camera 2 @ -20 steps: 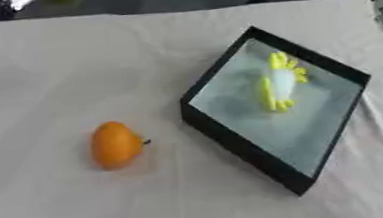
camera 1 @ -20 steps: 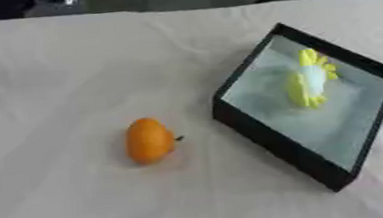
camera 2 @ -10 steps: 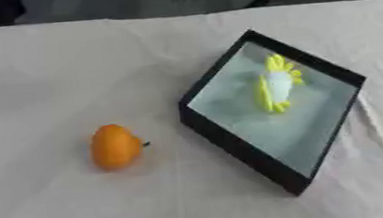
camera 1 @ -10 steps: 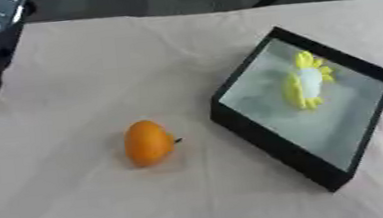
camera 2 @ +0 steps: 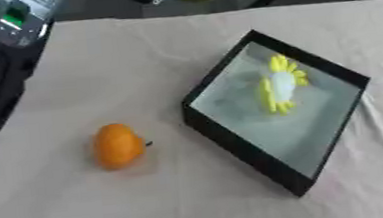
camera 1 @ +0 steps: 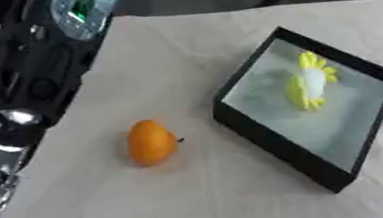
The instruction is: Pick up objects on the table and place them in the box.
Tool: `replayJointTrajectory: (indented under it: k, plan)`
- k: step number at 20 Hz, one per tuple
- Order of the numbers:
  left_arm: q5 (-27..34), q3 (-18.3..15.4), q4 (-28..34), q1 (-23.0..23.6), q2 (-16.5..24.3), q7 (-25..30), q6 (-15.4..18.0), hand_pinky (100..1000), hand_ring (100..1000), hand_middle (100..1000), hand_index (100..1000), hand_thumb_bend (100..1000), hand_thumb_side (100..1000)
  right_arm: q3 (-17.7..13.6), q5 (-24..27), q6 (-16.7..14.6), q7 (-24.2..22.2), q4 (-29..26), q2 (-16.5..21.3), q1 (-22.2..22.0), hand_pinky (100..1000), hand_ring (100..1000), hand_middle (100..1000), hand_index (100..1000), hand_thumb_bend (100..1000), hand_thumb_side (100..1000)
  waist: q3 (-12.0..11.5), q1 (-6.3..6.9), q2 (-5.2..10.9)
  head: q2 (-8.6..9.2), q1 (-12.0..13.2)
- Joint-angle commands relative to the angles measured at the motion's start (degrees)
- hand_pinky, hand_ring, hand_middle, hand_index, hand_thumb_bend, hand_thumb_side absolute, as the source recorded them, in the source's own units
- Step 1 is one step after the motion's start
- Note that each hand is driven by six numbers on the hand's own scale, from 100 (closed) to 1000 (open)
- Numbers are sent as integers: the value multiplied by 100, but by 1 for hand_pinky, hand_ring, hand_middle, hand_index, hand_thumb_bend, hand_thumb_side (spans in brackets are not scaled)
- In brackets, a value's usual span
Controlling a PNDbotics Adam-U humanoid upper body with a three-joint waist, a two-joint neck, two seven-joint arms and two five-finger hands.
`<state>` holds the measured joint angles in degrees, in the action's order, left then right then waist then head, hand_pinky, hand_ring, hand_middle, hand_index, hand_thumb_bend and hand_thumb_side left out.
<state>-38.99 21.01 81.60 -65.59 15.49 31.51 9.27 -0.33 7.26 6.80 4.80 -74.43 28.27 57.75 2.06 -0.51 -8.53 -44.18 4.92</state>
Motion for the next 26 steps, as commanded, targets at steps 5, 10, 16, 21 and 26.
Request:
replayJointTrajectory:
  k: [5,10,16,21,26]
  plan:
    - [-517,-38,-210,30,-391,-92,85,612,524,474,396,100,100,-126,-128,-18,76,241,-67,337,954,853,762,816,100,393,140,-10,124,6,173]
    - [-707,9,-349,109,-615,-102,119,612,524,474,396,100,100,-138,-164,-29,91,380,-152,487,954,852,762,815,100,395,262,-31,95,6,178]
    - [-1081,52,-590,234,-892,-215,135,614,525,475,400,100,100,-96,-207,-46,25,467,-305,622,954,851,760,815,100,396,440,-70,18,6,214]
    - [-1487,59,-1102,301,-1087,-200,304,623,538,488,417,100,100,-19,-288,-61,-65,543,-418,728,954,851,760,814,100,410,599,-55,-56,6,221]
    - [-1881,81,-1512,374,-1217,-166,534,639,554,503,433,100,100,63,-400,-64,-148,634,-519,774,955,851,760,813,100,433,677,-5,-110,6,202]
